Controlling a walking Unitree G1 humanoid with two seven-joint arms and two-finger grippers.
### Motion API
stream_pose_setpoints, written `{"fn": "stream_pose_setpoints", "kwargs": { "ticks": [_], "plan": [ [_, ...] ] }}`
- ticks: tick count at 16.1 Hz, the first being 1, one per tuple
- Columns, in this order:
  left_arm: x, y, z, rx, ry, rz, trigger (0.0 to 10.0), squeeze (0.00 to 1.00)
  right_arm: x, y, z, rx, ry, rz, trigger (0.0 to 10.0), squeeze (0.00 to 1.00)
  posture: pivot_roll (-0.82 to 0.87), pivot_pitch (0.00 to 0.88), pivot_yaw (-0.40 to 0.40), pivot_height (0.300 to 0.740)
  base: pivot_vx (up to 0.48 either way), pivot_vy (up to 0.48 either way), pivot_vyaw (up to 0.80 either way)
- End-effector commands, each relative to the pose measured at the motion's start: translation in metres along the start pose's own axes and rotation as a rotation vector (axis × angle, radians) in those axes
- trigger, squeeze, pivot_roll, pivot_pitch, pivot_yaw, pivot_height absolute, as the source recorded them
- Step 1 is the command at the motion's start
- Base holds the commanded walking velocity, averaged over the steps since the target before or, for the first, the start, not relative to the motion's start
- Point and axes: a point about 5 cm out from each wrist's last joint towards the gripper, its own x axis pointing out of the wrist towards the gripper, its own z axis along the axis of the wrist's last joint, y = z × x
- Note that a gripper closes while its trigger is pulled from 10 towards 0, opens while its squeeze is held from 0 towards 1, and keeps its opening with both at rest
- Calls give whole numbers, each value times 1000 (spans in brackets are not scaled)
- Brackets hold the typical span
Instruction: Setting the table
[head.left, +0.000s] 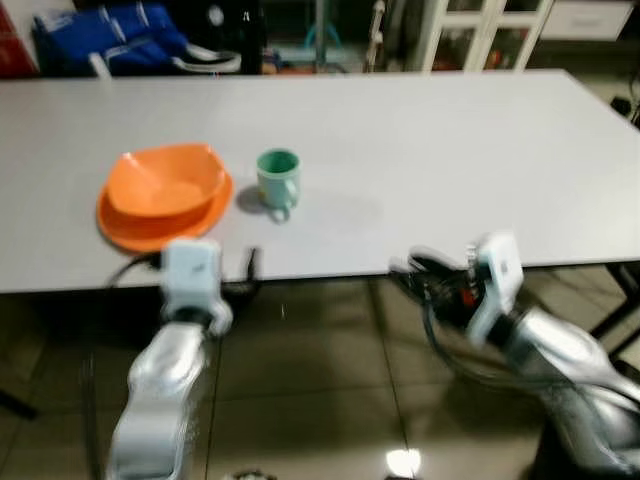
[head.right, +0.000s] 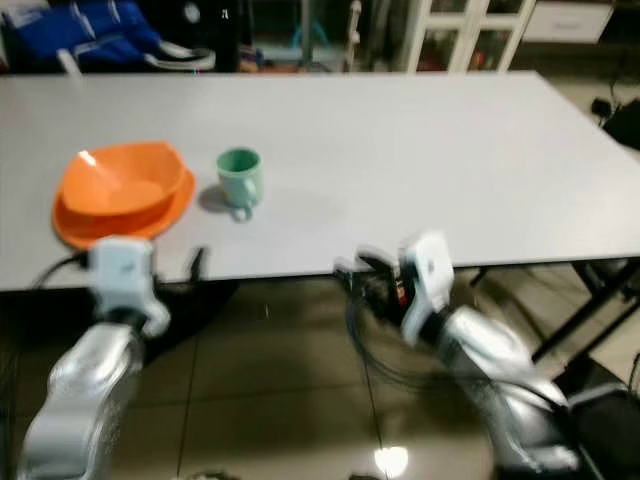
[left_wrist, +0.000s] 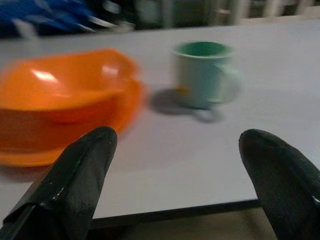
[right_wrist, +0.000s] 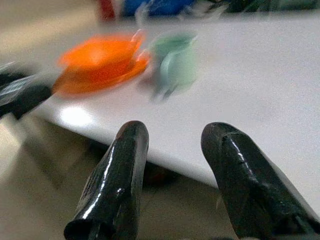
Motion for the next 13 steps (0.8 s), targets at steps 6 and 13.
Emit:
{"fn": "stream_pose_setpoints", "kwargs": {
  "ticks": [6, 13],
  "plan": [
    [-26, 28, -30, -4, 18, 116, 10000, 0, 2, -8, -41, -43, -49, -289, 10000, 0, -145, 0, 85, 740, 0, 0, 0],
    [-11, 23, -37, -56, 45, 23, 10000, 0, 22, -1, -53, -15, -107, -345, 10000, 0, -150, 0, 106, 740, 0, 0, 0]
  ]
}}
